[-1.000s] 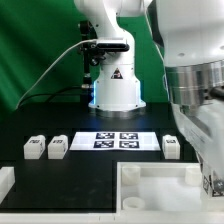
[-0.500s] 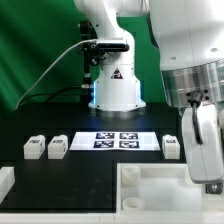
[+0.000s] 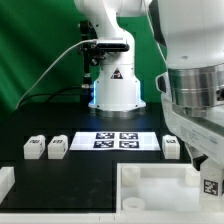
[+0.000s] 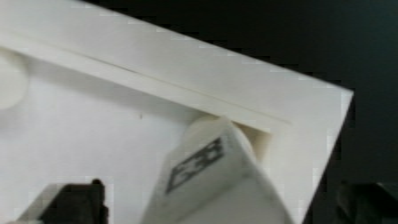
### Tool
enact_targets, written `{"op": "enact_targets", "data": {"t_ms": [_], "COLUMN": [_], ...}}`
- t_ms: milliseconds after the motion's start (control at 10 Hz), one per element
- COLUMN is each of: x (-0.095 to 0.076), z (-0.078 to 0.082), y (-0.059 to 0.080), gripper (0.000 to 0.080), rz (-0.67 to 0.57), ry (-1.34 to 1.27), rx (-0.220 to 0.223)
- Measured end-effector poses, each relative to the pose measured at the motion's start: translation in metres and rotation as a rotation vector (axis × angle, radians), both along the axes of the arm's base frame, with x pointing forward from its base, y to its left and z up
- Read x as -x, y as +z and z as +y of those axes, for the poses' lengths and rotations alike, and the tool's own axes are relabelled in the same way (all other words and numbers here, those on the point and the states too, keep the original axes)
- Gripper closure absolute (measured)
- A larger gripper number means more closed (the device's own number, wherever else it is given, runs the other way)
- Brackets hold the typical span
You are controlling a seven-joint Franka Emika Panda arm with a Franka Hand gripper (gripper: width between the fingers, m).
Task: Assemble one leg
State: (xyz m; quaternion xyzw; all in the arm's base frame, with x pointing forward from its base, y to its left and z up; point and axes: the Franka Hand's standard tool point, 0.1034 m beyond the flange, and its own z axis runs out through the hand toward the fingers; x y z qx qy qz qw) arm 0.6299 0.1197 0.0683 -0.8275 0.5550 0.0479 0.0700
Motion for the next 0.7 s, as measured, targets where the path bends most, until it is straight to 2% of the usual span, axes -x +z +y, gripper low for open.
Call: {"op": "enact_targets", "data": {"t_ms": [200,300,400,500,600,700], "x": [0.0003,0.0008,-0.0005,-0.0006,-0.0001,-0.0002], "z": [-0.0028,-0.0044,-0.0033,0.0008,0.0013,0.0008], "y": [-0.0017,-0.0017,0.0001,0.001,0.0003,0.0004], "gripper": [0.0151,0.015,0.015,0.015,0.015,0.0273], "rz": [-0.031,-0.047,-0.059,-0.064,-0.058,-0.057], "ry": [0.197,0.367,0.558,0.628,0.566,0.553], "rx": [0.003,0.026,0.078,0.099,0.088,0.088]}}
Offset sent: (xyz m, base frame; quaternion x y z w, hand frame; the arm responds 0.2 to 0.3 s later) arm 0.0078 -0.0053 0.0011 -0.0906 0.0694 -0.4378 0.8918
